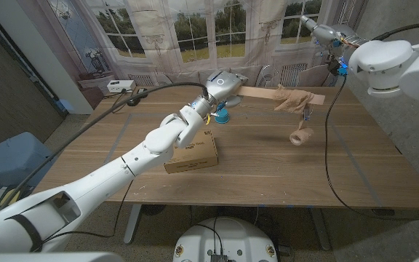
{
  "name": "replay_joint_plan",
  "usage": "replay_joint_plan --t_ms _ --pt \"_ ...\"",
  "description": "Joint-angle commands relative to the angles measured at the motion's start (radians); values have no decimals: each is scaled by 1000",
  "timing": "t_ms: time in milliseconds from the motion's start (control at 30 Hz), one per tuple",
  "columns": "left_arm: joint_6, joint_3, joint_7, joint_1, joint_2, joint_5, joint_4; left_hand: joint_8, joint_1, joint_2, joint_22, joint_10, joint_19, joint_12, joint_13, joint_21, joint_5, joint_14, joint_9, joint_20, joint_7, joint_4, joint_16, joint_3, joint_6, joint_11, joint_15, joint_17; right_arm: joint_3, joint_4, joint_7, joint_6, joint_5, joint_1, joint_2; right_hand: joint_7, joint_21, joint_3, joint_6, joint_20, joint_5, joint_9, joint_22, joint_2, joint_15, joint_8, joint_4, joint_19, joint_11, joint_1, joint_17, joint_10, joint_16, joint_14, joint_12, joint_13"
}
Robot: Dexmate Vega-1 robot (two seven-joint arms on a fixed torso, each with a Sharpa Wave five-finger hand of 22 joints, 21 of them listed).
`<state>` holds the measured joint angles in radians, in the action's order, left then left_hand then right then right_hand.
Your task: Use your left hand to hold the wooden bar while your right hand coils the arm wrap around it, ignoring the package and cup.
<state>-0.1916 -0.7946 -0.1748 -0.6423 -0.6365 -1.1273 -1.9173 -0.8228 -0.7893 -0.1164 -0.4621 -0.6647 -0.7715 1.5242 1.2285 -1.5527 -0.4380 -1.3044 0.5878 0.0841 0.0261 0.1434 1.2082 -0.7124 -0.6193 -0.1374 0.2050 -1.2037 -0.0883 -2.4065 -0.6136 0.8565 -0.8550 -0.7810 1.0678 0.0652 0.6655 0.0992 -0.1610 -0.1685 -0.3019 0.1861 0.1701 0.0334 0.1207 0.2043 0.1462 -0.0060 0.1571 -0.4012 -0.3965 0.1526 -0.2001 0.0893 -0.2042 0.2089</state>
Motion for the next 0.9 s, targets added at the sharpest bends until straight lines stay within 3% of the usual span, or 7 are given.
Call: replay_joint_plan --t_ms 33,300,367,900 --pt "-90 36 328 -31 -21 27 -126 -6 -4 -7 -6 3 2 10 4 -7 -6 1 -2 100 -14 -3 -5 0 -21 9 1 -2 64 -7 -51 -462 343 -363 -144 -3 -4 1 -8 -2 -5 3 2 -10 -10 9 3 -7 -5 -4 1 7 -6 -1 -10 3" --pt "-161 56 527 -54 -41 10 -211 -7 -6 -9 -5 5 3 14 5 -6 -7 -2 -5 99 -17 -5 -1 -2 -21 9 2 -8 47 7 -49 -530 451 -369 -232 0 -10 1 -17 -2 -5 2 3 -20 -20 8 -2 7 -8 -7 10 35 -16 24 -19 2" --pt "-187 59 613 -52 -40 5 -232 -7 -7 -9 -3 5 4 15 5 -4 -7 -1 -6 98 -18 -6 0 -2 -20 11 3 -10 41 9 -52 -540 474 -368 -253 1 -11 1 -23 -1 -5 2 3 -21 -21 10 -3 9 -7 -7 12 41 -17 26 -21 1" --pt "-295 52 1001 -56 -16 -166 -306 -4 -12 -15 5 4 8 2 -9 -2 -5 13 -20 95 -27 -10 -9 -3 -17 19 2 -2 31 31 -3 -612 591 -350 -354 -11 -20 4 -26 1 -3 1 3 -28 -30 5 -7 21 -19 -7 22 34 -18 30 -14 0"
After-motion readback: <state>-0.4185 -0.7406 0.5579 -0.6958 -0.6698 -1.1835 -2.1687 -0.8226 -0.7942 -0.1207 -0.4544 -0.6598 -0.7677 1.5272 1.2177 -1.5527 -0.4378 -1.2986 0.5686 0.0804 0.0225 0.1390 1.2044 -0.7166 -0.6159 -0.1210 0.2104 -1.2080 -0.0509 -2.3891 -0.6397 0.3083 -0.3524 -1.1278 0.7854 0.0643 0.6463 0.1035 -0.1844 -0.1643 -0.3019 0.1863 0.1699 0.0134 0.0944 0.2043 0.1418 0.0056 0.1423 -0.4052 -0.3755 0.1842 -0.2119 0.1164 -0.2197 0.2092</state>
